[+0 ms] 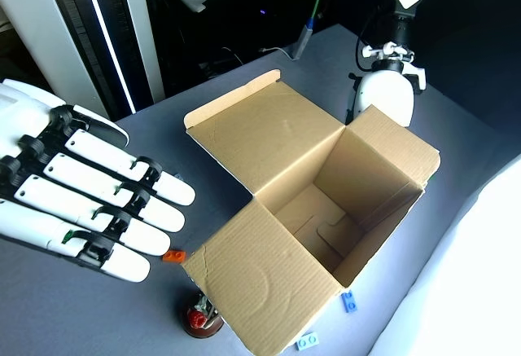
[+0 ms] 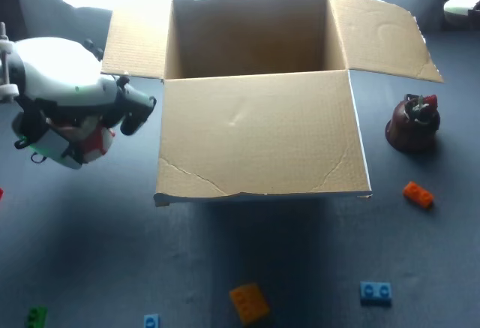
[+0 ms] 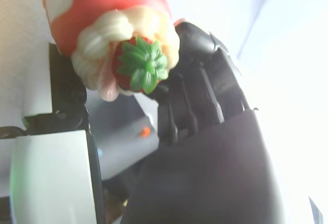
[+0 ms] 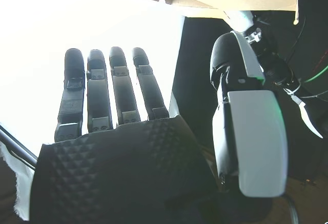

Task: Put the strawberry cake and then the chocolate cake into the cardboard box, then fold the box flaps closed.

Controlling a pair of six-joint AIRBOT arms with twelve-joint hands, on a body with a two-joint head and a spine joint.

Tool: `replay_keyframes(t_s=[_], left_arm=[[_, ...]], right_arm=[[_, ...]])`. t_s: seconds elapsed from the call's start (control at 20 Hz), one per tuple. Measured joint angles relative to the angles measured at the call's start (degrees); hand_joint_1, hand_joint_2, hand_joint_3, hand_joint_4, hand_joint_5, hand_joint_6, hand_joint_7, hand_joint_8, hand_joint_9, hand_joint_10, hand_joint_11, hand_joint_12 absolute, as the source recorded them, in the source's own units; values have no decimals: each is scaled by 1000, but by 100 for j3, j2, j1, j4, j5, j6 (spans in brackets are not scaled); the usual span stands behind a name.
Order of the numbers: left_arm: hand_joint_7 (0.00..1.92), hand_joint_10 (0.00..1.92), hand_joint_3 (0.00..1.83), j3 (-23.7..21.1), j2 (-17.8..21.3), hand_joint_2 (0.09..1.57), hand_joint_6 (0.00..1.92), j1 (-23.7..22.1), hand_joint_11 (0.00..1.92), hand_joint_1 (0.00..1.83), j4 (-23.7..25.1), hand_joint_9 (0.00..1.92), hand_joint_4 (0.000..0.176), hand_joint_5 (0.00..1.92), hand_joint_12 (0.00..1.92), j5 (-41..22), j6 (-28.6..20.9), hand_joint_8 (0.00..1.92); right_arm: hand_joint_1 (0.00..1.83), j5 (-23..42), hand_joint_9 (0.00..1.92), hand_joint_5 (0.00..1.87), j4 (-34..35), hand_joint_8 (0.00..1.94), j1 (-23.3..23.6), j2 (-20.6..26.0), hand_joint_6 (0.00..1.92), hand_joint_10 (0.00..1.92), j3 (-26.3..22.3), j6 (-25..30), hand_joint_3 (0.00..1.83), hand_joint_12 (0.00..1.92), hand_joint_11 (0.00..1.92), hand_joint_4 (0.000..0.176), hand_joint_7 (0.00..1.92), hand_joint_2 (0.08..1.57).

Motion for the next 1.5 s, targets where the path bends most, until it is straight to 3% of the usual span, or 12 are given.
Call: replay_keyframes(t_s=[0.1,0.15,0.25,0.35,0.45,0.5,0.55,0.65,0.75,1.25,1.3,1.5], left_arm=[[527,1654,0,0,68,1271,1448,-22,558,1450,22,665,0,326,1809,-17,2,1575],[612,1718,0,0,98,1275,1448,-22,541,1330,48,500,8,319,1823,-11,2,1559],[527,1679,3,-66,214,1273,1455,-22,553,1443,55,648,0,317,1827,-17,0,1573],[611,1726,0,-153,315,1276,1489,-131,557,1329,149,513,9,298,1849,-28,0,1563],[541,1664,3,-219,378,1270,1488,-282,565,1425,210,638,0,302,1842,-59,-7,1577],[619,1702,2,-229,398,1270,1479,-350,574,1330,210,527,1,311,1839,-57,-2,1550],[653,1760,0,-264,748,1265,1464,-483,551,1304,409,458,7,333,1846,-81,-144,1528],[640,1764,1,-264,752,1272,1508,-492,558,1300,407,456,9,303,1852,-76,-144,1549],[525,1659,3,-260,752,1271,1485,-564,571,1442,424,659,0,295,1857,-90,-146,1586],[522,1660,0,-214,824,1273,1483,-1082,555,1448,675,666,0,310,1800,-33,-146,1572],[606,1705,0,-195,824,1278,1476,-1108,549,1328,673,503,0,304,1797,-37,-146,1562],[499,1669,1,-111,844,1282,1475,-1362,565,1445,726,652,0,304,1806,7,-142,1613]], right_arm=[[264,0,164,165,0,2,0,0,6,8,0,0,0,616,0,0,172,1168],[284,0,163,159,0,1,0,0,2,6,0,0,0,585,0,0,170,1169],[307,-2,170,163,2,0,0,0,5,7,0,-2,0,595,0,0,162,1156],[320,0,163,150,0,0,0,0,3,3,0,-2,0,562,0,0,144,1158],[324,0,150,136,2,1,0,0,4,4,0,-2,0,511,0,0,133,1159],[307,0,158,147,0,4,0,0,8,8,0,-2,0,521,0,0,145,1157],[365,-2,182,171,7,2,0,13,3,10,0,-4,0,625,0,0,174,1141],[353,2,175,159,0,0,0,13,0,7,0,-4,0,631,0,0,167,1143],[351,0,165,145,2,0,0,13,0,2,0,-4,1,571,0,0,162,1151],[348,0,156,140,2,8,2,31,5,5,0,-7,0,637,0,0,176,1154],[380,-2,172,158,0,9,0,31,10,11,0,-7,0,681,0,0,194,1138],[372,-2,180,146,0,2,0,31,3,10,0,-7,0,689,0,0,188,1137]])
